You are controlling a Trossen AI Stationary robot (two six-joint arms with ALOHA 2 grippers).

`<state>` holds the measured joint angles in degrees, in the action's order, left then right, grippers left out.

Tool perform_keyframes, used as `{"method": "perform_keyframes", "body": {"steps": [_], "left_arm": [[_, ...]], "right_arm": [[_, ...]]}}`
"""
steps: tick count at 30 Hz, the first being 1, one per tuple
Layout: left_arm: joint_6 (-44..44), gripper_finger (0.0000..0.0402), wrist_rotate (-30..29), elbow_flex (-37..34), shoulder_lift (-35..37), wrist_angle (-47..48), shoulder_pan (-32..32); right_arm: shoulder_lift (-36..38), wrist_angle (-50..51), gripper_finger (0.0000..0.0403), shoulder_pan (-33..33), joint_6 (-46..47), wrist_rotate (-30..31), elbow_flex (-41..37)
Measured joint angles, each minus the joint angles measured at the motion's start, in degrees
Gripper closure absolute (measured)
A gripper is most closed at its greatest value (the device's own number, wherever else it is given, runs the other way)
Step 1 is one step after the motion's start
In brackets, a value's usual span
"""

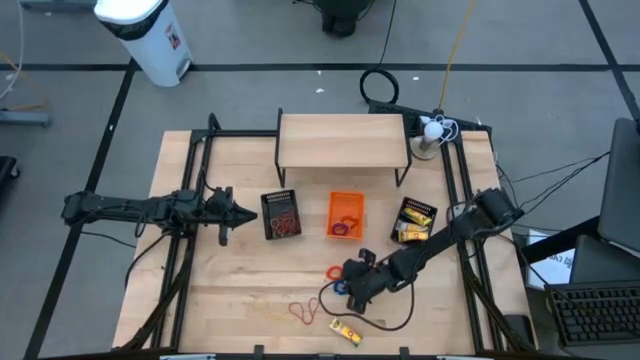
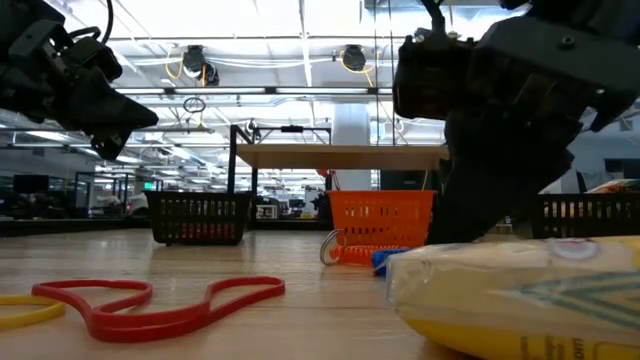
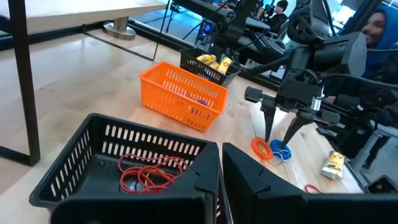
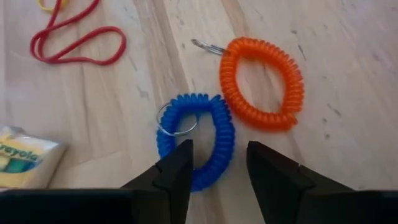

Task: Pick & Place Office Desk Supplies
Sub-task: Put the blue spring keychain into the orange bin

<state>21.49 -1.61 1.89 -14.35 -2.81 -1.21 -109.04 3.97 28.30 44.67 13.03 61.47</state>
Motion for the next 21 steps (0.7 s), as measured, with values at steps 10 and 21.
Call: {"method": "perform_keyframes", "body": {"steps": [10,21], "left_arm": [[1.3,0.038,0.11,0.02,0.0,-0.31,-0.02],[1.53,0.038,0.24,0.02,0.02,-0.31,-0.02]], "right_arm": [[-2.15,0.19,0.038,0.34,-0.7,2.54,0.06],[7.13,1.42,0.0393,1.42,-5.39,-2.45,-0.33]]}}
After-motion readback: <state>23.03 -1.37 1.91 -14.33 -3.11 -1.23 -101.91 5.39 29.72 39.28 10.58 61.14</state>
